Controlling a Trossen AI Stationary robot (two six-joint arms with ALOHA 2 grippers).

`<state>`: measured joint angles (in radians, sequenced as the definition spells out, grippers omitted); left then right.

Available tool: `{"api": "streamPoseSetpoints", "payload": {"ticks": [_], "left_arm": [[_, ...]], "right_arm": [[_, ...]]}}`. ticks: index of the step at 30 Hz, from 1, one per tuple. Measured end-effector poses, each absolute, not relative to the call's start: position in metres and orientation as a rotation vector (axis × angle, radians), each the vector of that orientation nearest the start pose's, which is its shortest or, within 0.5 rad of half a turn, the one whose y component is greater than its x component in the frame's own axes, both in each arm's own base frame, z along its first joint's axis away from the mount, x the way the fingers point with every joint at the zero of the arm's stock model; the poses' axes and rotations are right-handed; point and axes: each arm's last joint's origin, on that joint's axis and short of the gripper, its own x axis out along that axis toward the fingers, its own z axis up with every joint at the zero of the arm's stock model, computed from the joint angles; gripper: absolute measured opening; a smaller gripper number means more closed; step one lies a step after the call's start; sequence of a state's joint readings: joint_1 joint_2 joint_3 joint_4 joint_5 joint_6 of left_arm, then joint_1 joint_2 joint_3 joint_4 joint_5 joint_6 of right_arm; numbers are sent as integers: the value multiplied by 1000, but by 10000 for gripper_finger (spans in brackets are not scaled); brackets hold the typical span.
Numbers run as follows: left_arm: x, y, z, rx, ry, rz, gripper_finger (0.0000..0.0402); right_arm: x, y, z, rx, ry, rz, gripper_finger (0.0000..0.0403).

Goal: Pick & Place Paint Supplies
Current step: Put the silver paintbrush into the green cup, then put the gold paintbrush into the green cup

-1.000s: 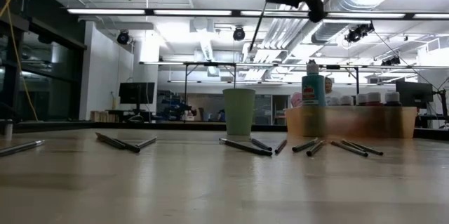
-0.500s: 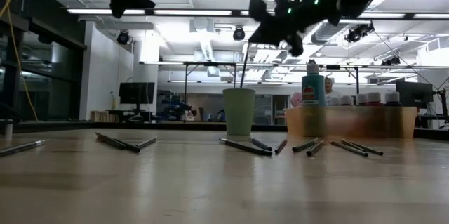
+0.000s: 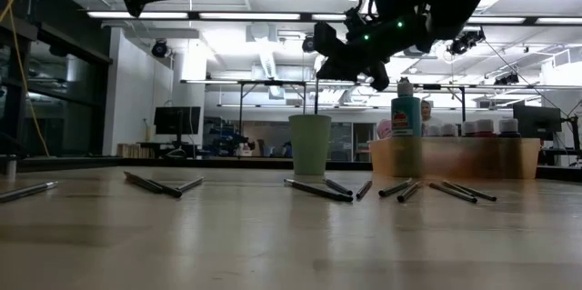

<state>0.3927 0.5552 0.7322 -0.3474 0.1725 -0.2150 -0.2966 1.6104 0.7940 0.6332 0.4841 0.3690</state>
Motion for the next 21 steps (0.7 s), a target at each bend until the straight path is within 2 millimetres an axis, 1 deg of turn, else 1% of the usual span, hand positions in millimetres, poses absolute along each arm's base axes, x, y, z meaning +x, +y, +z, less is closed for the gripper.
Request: {"api": "streamPoseSetpoints", "payload": {"ticks": [7, 10, 13, 21], "left_arm": [[110, 40, 328, -261, 141, 238, 214], [110, 40, 328, -261, 145, 239, 214], [110, 40, 328, -260, 145, 239, 214], [110, 40, 328, -255, 146, 238, 214]], "right_arm": [[314, -110, 209, 327, 90, -807, 3], [314, -110, 208, 326, 99, -808, 13], [314, -110, 208, 323, 98, -819, 37], [314, -108, 209, 325, 94, -817, 124]]}}
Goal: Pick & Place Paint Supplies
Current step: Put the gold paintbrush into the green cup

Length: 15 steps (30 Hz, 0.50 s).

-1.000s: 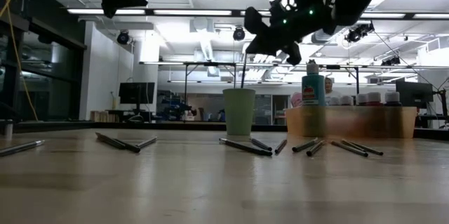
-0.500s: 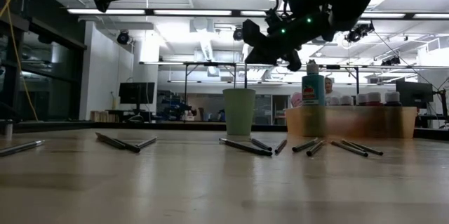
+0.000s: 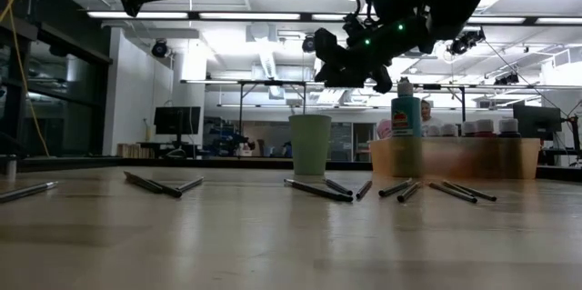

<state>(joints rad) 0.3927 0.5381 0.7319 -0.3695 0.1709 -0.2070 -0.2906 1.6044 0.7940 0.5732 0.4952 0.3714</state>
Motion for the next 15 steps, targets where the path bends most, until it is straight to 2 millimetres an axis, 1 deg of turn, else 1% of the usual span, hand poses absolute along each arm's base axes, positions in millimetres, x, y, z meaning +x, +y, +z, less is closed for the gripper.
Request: {"api": "streamPoseSetpoints", "payload": {"ticks": [4, 8, 12, 15], "left_arm": [[110, 40, 328, -245, 147, 237, 214], [107, 39, 328, -234, 142, 235, 214], [103, 37, 329, -228, 136, 234, 214], [99, 36, 328, -210, 149, 233, 214]], "right_arm": [[312, -102, 219, 326, 63, -799, 150], [309, -92, 233, 343, 26, -764, 159], [302, -80, 246, 463, -10, -734, 160], [294, -71, 254, 544, 2, -716, 160]]}}
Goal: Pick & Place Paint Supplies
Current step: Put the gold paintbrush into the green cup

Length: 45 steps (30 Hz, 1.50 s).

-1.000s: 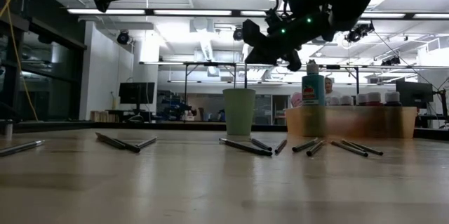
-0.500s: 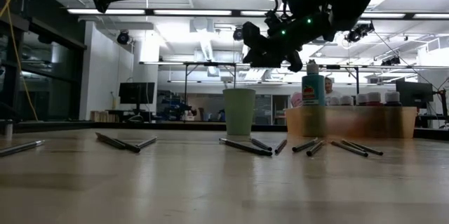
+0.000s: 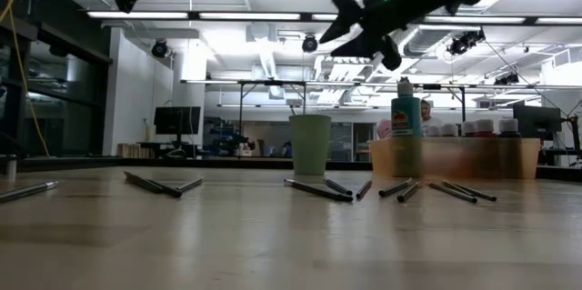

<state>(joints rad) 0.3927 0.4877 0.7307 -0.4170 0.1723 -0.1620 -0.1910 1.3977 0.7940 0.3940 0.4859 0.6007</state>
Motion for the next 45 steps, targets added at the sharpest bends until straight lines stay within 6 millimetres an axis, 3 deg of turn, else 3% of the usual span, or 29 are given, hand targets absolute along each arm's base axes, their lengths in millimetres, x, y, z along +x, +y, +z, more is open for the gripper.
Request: {"api": "streamPoseSetpoints", "payload": {"ticks": [6, 17, 24, 28, 33, 40, 45], "left_arm": [[95, 34, 325, -211, 176, 233, 214], [85, 30, 324, -190, 182, 227, 214], [71, 24, 324, -205, 153, 239, 214], [68, 23, 325, -206, 140, 239, 214], [67, 23, 325, -209, 138, 239, 214], [54, 17, 324, -210, 124, 238, 214], [42, 12, 310, -248, 228, 251, 214]], "right_arm": [[281, -58, 260, 634, 94, -643, 160], [282, -34, 252, 750, 257, -457, 160], [260, -24, 247, 978, 377, -592, 160], [252, -27, 256, 966, 282, -677, 160], [248, -27, 262, 938, 273, -652, 160], [239, -18, 249, 1119, 480, -635, 160], [226, -10, 235, 1243, 678, -739, 160]]}}
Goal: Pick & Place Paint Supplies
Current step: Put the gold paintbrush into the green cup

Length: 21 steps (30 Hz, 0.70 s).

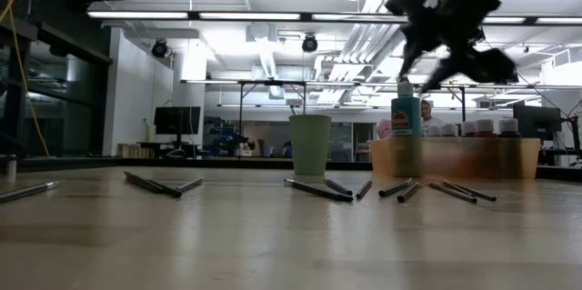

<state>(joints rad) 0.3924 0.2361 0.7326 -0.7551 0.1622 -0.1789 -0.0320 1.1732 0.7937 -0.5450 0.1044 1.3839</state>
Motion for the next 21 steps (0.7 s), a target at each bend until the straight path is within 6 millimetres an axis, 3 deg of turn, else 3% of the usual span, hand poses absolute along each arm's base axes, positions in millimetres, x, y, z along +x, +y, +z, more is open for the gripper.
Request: {"api": "streamPoseSetpoints", "payload": {"ticks": [7, 17, 21], "left_arm": [[34, 9, 309, -361, 192, 262, 214], [34, 10, 309, -371, 166, 291, 214], [44, 14, 297, -374, 151, 282, 214]], "right_arm": [[211, -7, 223, 1289, 811, -924, 160], [225, -2, 213, 1312, 785, -942, 160], [228, 1, 208, 1310, 808, -948, 160]]}}
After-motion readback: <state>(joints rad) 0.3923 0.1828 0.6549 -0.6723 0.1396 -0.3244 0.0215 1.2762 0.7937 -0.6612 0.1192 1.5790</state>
